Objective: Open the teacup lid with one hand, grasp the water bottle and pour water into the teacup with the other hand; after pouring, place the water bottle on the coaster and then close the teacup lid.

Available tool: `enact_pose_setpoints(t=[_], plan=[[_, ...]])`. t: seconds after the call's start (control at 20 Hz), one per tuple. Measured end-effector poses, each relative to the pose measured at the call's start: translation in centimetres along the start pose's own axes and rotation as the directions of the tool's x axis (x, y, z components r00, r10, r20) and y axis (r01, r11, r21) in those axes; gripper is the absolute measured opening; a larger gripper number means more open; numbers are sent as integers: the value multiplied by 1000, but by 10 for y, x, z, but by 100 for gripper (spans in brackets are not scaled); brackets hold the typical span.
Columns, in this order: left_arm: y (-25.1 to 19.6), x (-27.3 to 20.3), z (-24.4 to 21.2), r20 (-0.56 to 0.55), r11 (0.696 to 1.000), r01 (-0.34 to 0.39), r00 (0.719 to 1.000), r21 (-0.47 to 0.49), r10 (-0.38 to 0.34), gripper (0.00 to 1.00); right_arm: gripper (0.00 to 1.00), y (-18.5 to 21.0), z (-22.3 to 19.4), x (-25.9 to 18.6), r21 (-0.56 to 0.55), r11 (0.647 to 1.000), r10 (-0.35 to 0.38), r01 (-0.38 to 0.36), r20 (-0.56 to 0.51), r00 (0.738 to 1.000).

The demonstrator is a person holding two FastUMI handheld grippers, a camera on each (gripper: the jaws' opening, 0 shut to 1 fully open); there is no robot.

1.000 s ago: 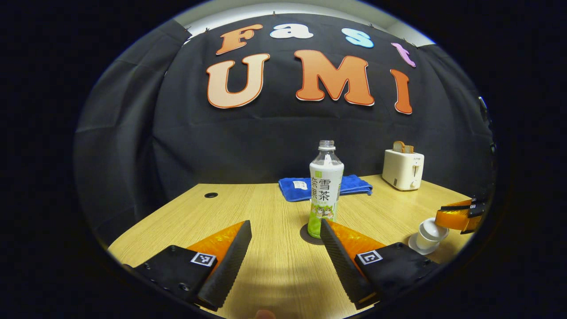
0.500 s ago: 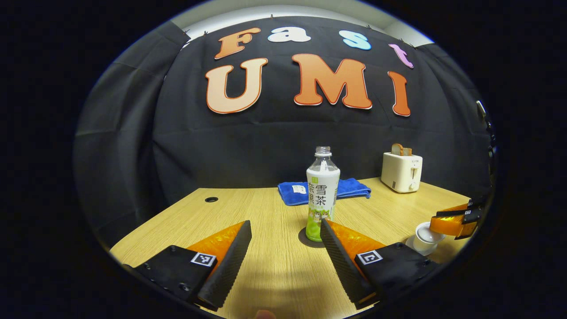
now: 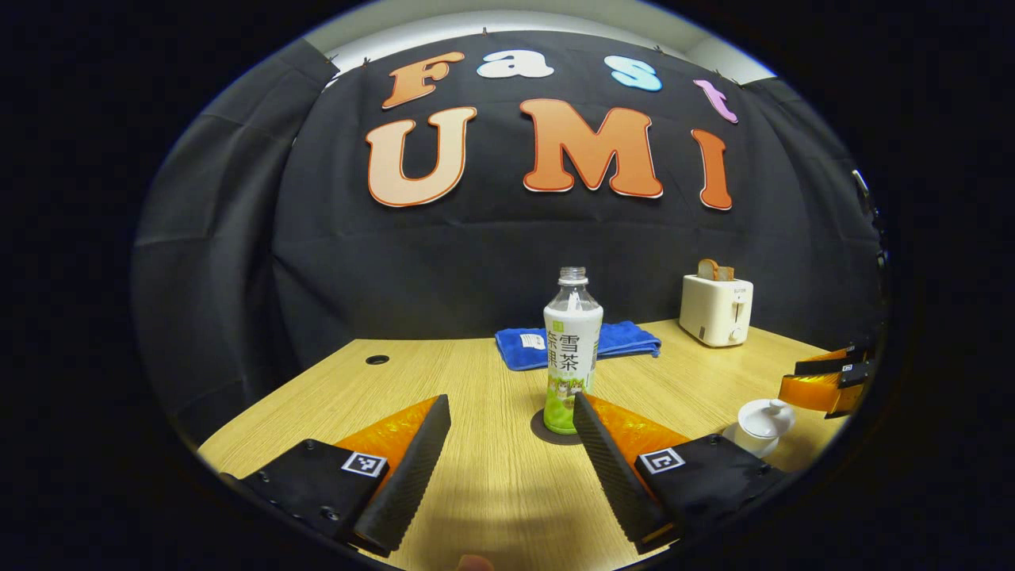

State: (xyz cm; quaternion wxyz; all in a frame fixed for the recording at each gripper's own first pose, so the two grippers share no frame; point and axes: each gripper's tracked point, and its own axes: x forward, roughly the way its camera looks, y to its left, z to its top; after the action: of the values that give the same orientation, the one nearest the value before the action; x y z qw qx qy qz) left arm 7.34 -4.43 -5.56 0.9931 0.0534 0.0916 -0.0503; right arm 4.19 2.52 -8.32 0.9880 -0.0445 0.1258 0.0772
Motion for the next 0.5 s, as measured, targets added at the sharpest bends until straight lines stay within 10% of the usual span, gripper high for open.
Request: enact_pose_setpoints(t=[0.5], plan=[[-6, -11, 16, 37, 1000, -4, 999, -9, 5, 99, 93, -60, 20, -30, 39, 993, -118, 116, 51, 992]])
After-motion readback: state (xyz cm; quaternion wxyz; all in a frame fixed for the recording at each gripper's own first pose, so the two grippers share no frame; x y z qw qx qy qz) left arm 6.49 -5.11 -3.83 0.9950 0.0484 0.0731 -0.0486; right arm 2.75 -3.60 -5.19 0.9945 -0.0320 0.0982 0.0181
